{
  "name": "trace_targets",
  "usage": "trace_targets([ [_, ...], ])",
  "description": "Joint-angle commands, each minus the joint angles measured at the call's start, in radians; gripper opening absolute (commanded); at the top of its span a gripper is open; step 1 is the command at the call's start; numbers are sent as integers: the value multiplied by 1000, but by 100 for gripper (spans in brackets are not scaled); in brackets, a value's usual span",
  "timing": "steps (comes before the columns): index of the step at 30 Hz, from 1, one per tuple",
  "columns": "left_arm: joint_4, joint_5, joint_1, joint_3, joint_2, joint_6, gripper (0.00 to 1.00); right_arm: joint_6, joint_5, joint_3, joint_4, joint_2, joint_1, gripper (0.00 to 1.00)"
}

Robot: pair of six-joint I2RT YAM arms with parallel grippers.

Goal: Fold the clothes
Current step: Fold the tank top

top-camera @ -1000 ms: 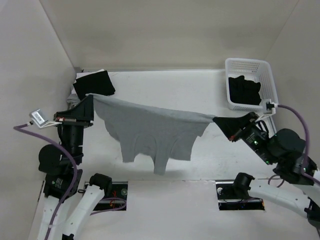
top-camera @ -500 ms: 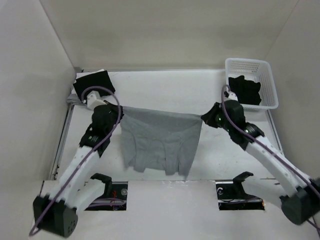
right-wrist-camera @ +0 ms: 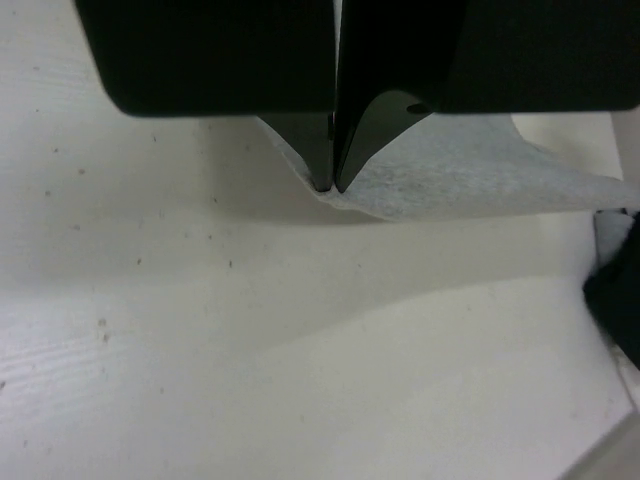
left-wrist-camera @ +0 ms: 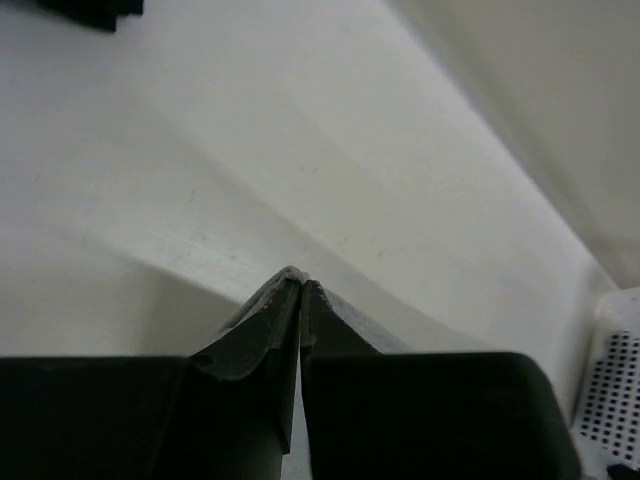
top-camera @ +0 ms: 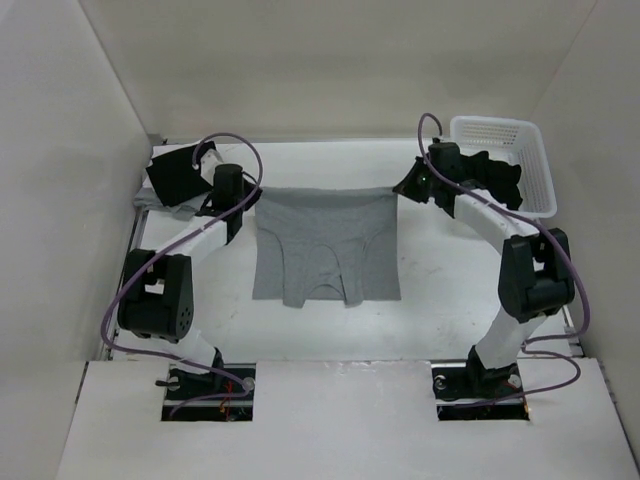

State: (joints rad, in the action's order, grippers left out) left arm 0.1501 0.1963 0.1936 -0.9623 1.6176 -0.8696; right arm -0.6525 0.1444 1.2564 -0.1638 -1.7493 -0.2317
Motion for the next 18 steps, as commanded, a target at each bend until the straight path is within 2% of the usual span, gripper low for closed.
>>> trace_targets([
  [1,85,-31,-6,-41,-64,-17,1,33,17,45,40,66,4,1],
  [11,117,-54,0,287,-332,-66,3,-1,-8,-317,142,299,-8,2],
  [18,37,-112,10,453,-579,-65,3,-10,-43,-514,141,488,-19,2],
])
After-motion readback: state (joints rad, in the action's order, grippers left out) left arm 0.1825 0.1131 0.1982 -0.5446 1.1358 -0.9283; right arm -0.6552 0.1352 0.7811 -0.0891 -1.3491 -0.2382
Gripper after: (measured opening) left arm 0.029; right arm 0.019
